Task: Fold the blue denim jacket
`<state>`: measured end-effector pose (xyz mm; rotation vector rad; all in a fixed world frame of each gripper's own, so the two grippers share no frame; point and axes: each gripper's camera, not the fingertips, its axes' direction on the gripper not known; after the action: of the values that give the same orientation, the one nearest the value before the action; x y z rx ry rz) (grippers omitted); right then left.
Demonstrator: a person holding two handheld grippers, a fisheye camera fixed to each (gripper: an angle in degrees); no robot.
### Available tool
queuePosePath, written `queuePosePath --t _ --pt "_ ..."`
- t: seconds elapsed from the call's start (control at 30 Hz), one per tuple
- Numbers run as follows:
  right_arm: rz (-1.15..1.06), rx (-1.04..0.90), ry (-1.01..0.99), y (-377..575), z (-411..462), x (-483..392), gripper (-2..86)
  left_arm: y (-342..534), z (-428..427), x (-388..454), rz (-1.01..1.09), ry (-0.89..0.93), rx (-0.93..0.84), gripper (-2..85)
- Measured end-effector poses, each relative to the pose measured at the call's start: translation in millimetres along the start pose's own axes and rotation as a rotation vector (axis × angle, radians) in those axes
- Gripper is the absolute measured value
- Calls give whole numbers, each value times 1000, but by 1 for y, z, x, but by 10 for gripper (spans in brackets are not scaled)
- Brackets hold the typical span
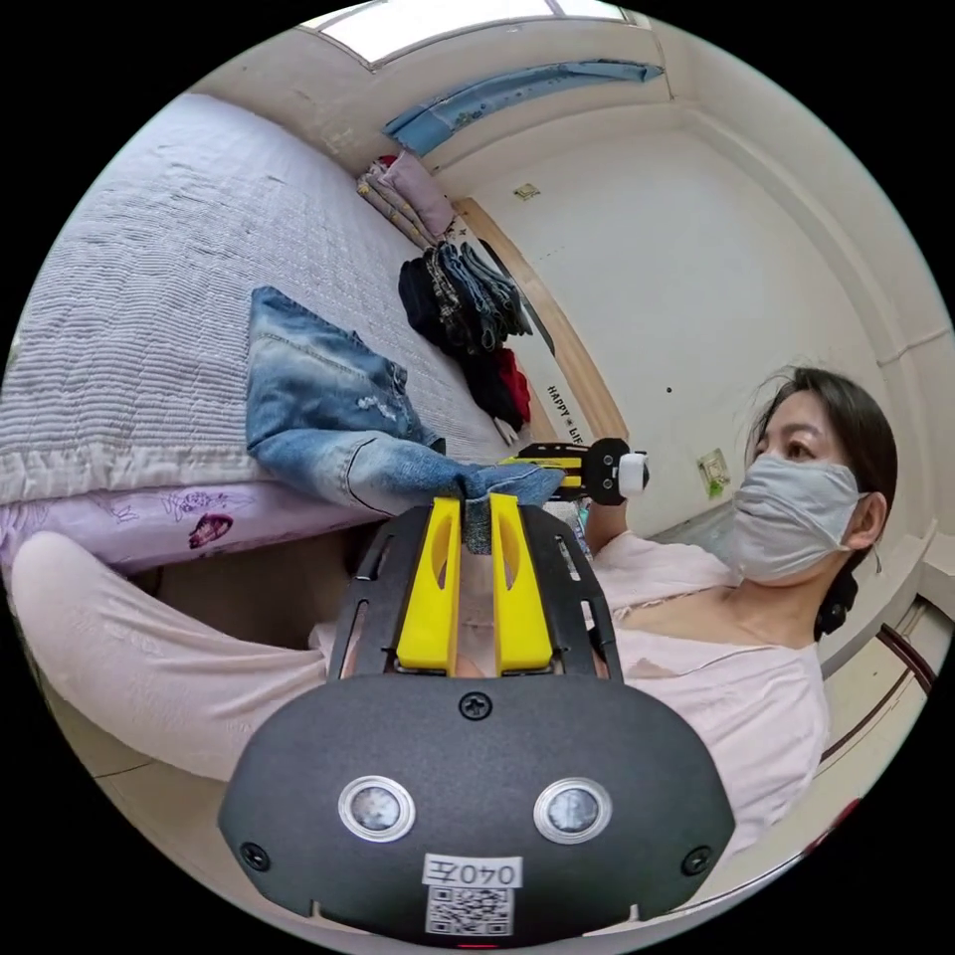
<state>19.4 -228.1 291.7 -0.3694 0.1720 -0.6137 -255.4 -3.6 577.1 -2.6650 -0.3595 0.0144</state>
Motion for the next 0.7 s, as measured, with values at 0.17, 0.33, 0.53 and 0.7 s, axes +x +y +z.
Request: queuePosePath --t 0.17,0.33,0.53,0.7 --pt "102 -10 -148 10 -10 149 50 -94 4 -28 -41 75 52 2" --pt "201 -92 -376 10 32 258 57 -185 31 -69 -115 26 56 2" --pt "277 -115 -640 18 99 331 56 -256 79 -139 -277 -3 35 2" --pt "338 -99 -824 27 147 349 64 -276 117 -188 -438 8 59 12"
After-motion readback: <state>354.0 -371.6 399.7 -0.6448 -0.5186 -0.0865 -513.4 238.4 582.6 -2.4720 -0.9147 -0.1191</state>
